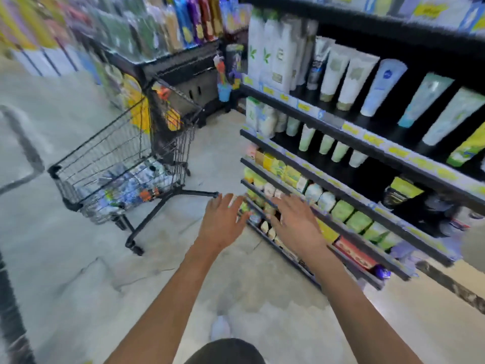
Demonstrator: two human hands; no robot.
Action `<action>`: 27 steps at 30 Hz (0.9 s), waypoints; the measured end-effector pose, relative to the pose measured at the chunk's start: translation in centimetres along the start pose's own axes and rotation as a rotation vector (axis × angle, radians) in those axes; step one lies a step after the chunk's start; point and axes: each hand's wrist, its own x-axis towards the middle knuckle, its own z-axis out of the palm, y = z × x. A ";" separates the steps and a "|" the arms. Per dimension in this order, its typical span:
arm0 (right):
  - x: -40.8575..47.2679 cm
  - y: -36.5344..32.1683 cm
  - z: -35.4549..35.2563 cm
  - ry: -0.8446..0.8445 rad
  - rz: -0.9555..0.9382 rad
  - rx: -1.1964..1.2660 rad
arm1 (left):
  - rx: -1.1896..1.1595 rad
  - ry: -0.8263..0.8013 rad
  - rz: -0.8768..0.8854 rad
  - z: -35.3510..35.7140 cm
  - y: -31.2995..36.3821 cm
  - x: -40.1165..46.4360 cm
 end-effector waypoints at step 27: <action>20.7 -32.2 12.8 -0.199 -0.354 0.150 | -0.012 0.142 -0.665 -6.8 -36.3 -8.6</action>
